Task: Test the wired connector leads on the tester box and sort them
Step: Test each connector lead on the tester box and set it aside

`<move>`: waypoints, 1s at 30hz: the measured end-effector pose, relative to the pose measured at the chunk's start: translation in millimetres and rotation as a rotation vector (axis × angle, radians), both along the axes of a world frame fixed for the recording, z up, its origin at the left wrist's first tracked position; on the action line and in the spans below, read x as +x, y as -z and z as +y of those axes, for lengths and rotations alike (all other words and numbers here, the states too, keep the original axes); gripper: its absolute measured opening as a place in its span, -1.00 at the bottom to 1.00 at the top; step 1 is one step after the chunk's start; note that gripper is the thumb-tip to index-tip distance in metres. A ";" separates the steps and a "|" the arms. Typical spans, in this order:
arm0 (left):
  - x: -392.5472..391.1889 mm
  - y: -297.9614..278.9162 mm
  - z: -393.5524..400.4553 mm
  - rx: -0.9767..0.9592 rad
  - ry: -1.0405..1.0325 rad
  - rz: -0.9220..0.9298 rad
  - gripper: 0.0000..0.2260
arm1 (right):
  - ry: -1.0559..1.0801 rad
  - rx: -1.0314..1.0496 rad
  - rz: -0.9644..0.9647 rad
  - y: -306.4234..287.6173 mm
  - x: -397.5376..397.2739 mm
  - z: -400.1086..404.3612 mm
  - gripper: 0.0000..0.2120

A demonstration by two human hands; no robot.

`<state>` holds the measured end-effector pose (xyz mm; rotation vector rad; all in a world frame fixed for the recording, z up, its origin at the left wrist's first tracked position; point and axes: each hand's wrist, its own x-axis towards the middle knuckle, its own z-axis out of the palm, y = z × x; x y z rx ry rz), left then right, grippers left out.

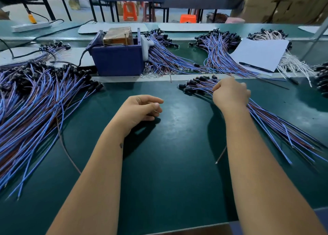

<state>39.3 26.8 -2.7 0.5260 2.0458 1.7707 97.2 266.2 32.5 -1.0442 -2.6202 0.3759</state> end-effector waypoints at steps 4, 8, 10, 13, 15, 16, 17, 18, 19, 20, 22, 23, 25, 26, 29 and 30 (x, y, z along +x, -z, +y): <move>-2.5 2.0 3.3 -0.043 -0.169 0.102 -0.82 | 0.063 0.069 -0.049 -0.5 -9.8 -26.3 -0.68; -8.0 2.7 -6.3 -0.257 -0.528 0.318 -0.81 | -0.108 0.036 0.054 1.0 -31.4 -74.4 -0.67; -12.8 4.0 -16.6 -0.441 -0.685 0.448 -0.77 | -0.250 -0.042 0.127 6.5 -42.7 -102.5 -0.68; -19.0 6.1 -34.0 -0.667 -0.838 0.441 -0.71 | -0.461 -0.211 0.172 25.7 -50.2 -136.6 -0.71; -21.9 4.8 -44.8 -0.767 -0.887 0.308 -0.63 | -0.522 -0.183 0.133 40.4 -51.0 -145.8 -0.73; -23.4 4.1 -48.5 -0.806 -0.886 0.248 -0.59 | -0.522 -0.165 0.129 44.8 -52.2 -145.1 -0.73; -24.3 3.3 -50.9 -0.838 -0.877 0.207 -0.57 | -0.512 -0.177 0.137 46.2 -53.8 -143.3 -0.73; -24.8 2.7 -52.0 -0.863 -0.863 0.184 -0.56 | -0.505 -0.207 0.147 46.4 -55.1 -141.2 -0.73; -24.6 2.7 -51.8 -0.884 -0.844 0.177 -0.55 | -0.502 -0.234 0.155 46.8 -55.8 -139.3 -0.73; -24.2 3.2 -51.1 -0.904 -0.823 0.182 -0.56 | -0.504 -0.247 0.159 46.9 -56.2 -138.5 -0.73; -23.0 4.6 -50.1 -0.941 -0.798 0.196 -0.60 | -0.517 -0.257 0.157 47.1 -54.9 -138.1 -0.73; -23.0 4.7 -50.3 -0.947 -0.801 0.199 -0.63 | -0.522 -0.259 0.157 47.1 -54.0 -138.2 -0.73; -23.8 4.4 -50.6 -0.943 -0.816 0.208 -0.66 | -0.534 -0.269 0.155 46.9 -51.9 -137.6 -0.74; -24.3 4.5 -50.5 -0.936 -0.822 0.217 -0.66 | -0.541 -0.280 0.154 46.6 -51.5 -136.9 -0.74; -26.9 5.0 -48.6 -0.894 -0.826 0.255 -0.63 | -0.554 -0.292 0.161 47.0 -50.0 -137.0 -0.74; -27.6 5.4 -48.3 -0.889 -0.822 0.264 -0.63 | -0.556 -0.285 0.161 47.2 -49.7 -137.8 -0.74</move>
